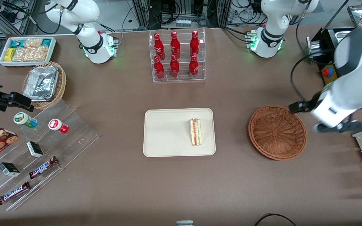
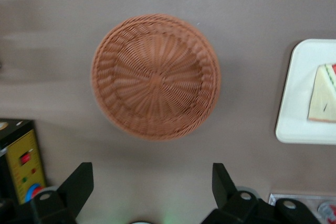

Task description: Place sandwich from basket to tray

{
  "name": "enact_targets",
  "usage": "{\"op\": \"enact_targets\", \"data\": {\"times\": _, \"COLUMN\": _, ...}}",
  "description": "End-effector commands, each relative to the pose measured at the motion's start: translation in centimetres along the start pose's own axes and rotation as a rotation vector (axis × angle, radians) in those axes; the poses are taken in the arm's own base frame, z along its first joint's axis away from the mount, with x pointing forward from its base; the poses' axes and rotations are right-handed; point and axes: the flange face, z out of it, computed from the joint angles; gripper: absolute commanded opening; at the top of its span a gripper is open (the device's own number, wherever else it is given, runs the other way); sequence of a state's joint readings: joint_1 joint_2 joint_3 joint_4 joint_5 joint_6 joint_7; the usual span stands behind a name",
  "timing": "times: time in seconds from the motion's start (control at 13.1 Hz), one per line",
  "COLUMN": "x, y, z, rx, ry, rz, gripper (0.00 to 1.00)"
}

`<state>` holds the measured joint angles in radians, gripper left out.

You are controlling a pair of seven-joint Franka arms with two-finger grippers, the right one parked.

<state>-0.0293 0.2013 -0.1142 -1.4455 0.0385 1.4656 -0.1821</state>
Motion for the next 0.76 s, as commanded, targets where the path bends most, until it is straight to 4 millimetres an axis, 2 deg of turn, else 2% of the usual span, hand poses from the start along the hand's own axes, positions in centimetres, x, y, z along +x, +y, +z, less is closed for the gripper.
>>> {"op": "enact_targets", "data": {"times": 0.0, "x": -3.2, "y": -1.1, "z": -2.8, "rx": 0.007, "ry": -0.006, "rz": 0.015, "gripper": 1.00}}
{"op": "enact_targets", "data": {"times": 0.23, "x": -6.6, "y": -3.4, "z": -6.0, "rx": 0.013, "ry": 0.002, "rz": -0.023, "gripper": 1.00}}
{"op": "enact_targets", "data": {"times": 0.38, "x": -8.0, "y": -4.4, "z": -6.9, "rx": 0.012, "ry": -0.005, "rz": -0.036, "gripper": 1.00}}
{"op": "enact_targets", "data": {"times": 0.53, "x": -7.5, "y": -5.4, "z": -6.6, "rx": -0.003, "ry": -0.005, "rz": -0.024, "gripper": 1.00}}
{"op": "enact_targets", "data": {"times": 0.69, "x": -6.7, "y": -5.4, "z": -5.7, "rx": -0.002, "ry": -0.005, "rz": 0.000, "gripper": 1.00}}
